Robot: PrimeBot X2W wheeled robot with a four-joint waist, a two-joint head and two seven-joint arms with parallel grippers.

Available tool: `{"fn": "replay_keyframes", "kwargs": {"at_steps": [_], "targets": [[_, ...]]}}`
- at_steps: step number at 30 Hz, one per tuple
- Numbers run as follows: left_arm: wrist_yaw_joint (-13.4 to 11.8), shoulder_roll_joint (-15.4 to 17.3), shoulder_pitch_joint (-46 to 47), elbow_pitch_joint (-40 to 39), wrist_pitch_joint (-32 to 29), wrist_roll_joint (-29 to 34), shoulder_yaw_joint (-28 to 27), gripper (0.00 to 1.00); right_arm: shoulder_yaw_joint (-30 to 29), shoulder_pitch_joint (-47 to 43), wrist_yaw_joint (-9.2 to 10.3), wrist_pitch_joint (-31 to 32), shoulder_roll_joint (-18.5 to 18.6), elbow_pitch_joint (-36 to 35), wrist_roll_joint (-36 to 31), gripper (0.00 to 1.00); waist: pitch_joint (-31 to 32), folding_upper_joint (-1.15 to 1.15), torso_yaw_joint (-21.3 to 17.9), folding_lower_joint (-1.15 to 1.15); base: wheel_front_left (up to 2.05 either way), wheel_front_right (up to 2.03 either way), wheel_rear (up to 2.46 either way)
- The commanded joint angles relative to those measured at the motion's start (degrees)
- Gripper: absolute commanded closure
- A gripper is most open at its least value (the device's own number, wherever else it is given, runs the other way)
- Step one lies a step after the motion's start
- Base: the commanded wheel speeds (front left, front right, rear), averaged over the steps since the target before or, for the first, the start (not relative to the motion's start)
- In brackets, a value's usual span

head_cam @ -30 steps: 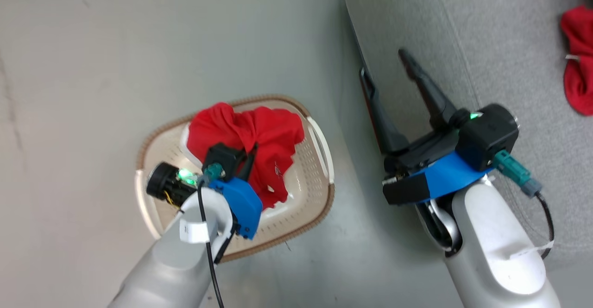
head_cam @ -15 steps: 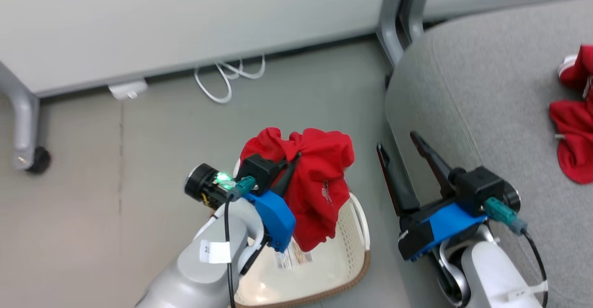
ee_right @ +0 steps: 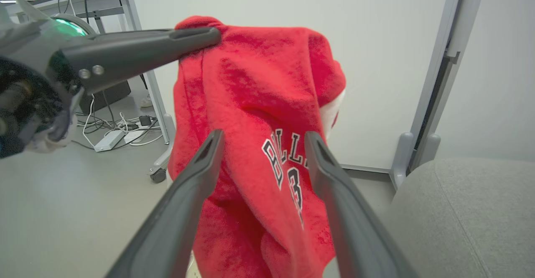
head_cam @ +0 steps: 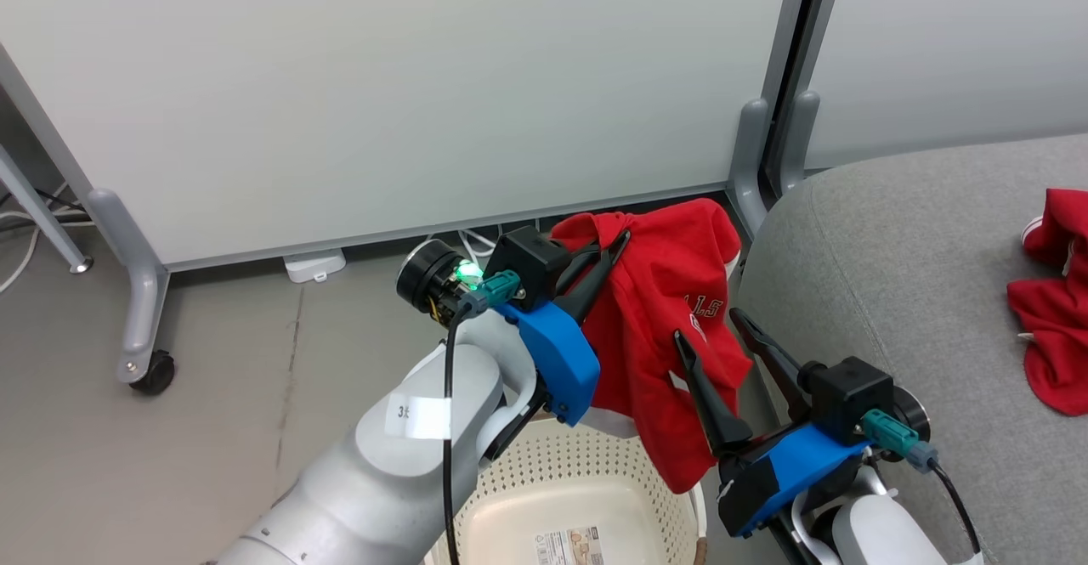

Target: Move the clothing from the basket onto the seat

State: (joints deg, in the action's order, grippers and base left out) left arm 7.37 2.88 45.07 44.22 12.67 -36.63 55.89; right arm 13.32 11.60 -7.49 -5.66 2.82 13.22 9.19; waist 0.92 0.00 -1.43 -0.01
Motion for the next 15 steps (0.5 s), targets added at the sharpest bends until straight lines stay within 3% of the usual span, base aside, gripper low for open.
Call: {"fn": "replay_keyframes", "kwargs": {"at_steps": [1,15], "targets": [[-0.09,0.02,0.73,-0.06,-0.24,-0.64,0.22,1.00,0.33,-0.84,-0.01,0.06,0.12,-0.07,0.26,0.00,0.60,0.00,-0.01,0.01,0.00,0.00,0.00],[-1.10,0.00,4.64,0.78,-1.30,-5.13,4.25,1.00,2.26,-1.65,-0.01,0.63,0.12,-0.31,1.21,0.00,1.53,0.00,-0.80,0.01,0.00,0.00,0.00]]}}
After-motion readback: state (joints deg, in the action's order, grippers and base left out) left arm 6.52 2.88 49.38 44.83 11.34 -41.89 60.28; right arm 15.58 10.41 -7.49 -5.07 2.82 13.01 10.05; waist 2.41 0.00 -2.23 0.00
